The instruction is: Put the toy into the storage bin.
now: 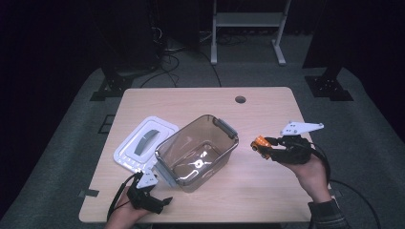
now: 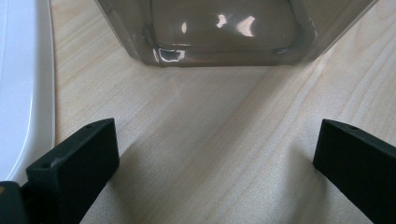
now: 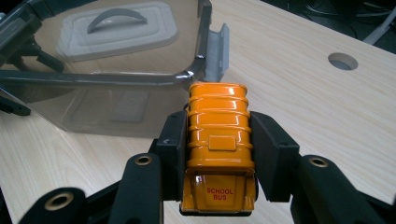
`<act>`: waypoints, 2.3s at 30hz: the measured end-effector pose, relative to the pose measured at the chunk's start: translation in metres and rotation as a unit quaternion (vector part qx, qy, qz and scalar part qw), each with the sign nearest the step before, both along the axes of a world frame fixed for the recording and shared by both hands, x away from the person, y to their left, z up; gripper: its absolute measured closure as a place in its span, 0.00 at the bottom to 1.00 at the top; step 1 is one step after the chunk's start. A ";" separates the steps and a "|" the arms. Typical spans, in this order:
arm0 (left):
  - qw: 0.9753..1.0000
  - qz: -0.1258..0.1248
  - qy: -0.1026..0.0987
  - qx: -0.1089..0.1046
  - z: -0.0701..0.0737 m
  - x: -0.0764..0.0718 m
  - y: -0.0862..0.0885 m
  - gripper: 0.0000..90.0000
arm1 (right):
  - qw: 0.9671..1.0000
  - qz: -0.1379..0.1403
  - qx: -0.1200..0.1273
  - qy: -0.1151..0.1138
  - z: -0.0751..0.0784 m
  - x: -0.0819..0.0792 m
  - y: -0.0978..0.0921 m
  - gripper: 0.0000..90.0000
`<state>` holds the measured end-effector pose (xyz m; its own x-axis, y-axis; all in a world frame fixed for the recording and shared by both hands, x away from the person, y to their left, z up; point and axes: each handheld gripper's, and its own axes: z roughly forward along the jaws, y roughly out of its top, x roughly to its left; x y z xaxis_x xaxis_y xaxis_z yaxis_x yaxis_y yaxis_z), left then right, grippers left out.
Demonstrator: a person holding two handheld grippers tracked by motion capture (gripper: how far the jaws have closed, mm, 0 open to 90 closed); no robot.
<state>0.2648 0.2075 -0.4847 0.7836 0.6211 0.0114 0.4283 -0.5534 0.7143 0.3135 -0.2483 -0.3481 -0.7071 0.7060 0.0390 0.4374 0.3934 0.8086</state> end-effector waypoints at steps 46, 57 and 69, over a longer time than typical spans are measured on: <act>1.000 -0.002 0.000 0.000 0.000 -0.001 0.000 0.00 | 0.998 0.067 0.007 -0.013 0.013 0.034 0.087 0.65; 1.000 -0.001 0.000 0.000 0.000 -0.001 0.000 0.00 | 0.997 0.073 0.007 -0.013 0.009 0.045 0.097 0.65; 1.000 -0.001 0.000 0.000 0.000 -0.001 0.000 0.00 | 0.997 0.079 -0.006 -0.003 -0.002 0.051 0.109 0.65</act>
<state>0.2636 0.2076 -0.4848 0.7853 0.6191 0.0116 0.4261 -0.5540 0.7152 0.3643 -0.1392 -0.3498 -0.8102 0.5855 0.0265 0.3634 0.4665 0.8064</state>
